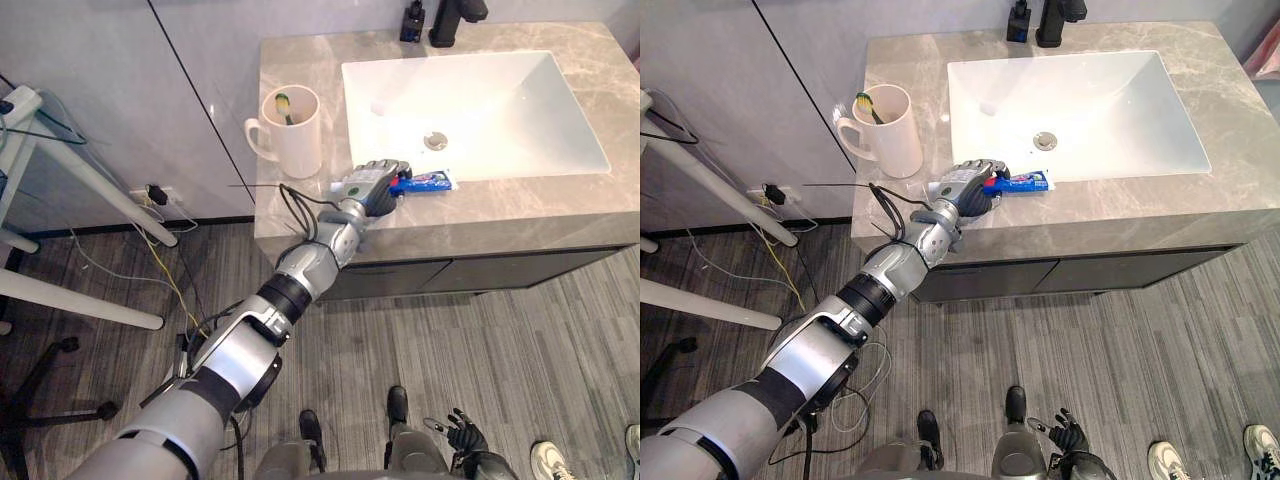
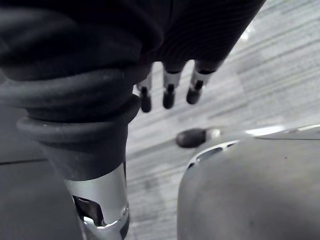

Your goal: Organize washtable

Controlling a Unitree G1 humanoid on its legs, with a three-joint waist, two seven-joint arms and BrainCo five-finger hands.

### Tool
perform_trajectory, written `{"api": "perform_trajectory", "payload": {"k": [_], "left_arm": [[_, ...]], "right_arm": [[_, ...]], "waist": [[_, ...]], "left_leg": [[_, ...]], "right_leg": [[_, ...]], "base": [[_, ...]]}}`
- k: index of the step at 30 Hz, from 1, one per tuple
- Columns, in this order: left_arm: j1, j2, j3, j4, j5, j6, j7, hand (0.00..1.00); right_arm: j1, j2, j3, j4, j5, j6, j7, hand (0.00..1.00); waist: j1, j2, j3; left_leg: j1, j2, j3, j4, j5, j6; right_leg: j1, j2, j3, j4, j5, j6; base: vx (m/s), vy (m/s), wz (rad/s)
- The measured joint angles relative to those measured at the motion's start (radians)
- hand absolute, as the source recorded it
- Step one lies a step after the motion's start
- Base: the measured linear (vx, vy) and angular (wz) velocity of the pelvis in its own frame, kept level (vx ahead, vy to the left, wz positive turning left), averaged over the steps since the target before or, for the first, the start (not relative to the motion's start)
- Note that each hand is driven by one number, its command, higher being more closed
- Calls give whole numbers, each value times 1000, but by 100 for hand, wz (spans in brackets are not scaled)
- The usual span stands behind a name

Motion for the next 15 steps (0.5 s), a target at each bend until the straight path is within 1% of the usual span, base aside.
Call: {"api": "perform_trajectory", "payload": {"k": [5,6,7,8,9,11,12,14,15], "left_arm": [[16,58,-12,-51,8,-5,-4,100],[36,86,-12,-82,25,-7,-4,100],[40,93,-12,-90,29,-7,-4,100],[57,123,-10,-120,44,-8,-3,100],[74,155,-8,-158,70,-9,0,100],[103,184,4,-206,115,-13,15,100],[129,195,26,-245,142,-13,25,100],[158,200,39,-292,159,-3,27,100],[207,210,58,-355,179,2,37,100]], "right_arm": [[-8,-14,19,-2,19,-3,0,0],[-9,-18,21,-6,21,-13,0,0],[-9,-18,21,-6,21,-16,0,0],[-9,-19,22,-9,21,-23,0,0],[-8,-20,28,-11,21,-34,0,0],[-5,-27,41,-19,21,-40,-1,0],[-2,-29,42,-27,21,-42,-1,0],[4,-29,43,-42,21,-44,-1,0],[12,-30,47,-51,22,-57,-1,0]], "waist": [[-1,16,15],[-1,19,18],[-1,20,20],[-1,24,29],[-1,25,34],[-3,33,39],[-4,43,44],[-5,50,47],[-5,56,47]], "left_leg": [[0,9,-1,1,0,0],[0,17,-1,5,-2,-4],[0,17,-1,7,-3,-5],[-1,22,0,16,-6,-10],[-2,31,0,20,-7,-12],[-6,35,-1,22,-5,-15],[-6,35,-3,22,-4,-17],[-6,38,-7,21,-3,-17],[-5,43,-14,20,-4,-21]], "right_leg": [[-2,8,2,4,0,1],[-4,12,2,8,0,1],[-4,13,2,9,0,1],[-6,19,3,19,-1,2],[-13,21,4,30,-9,13],[-19,24,3,37,-12,17],[-19,28,3,37,-12,18],[-19,32,3,37,-14,17],[-19,37,2,37,-17,14]], "base": [[-27,-39,-3],[-32,-40,-4],[-62,-53,-8],[-63,-45,-8],[-77,-65,-8],[-61,-67,-3],[-48,-56,-1],[-18,-43,-2],[0,-44,-1]]}}
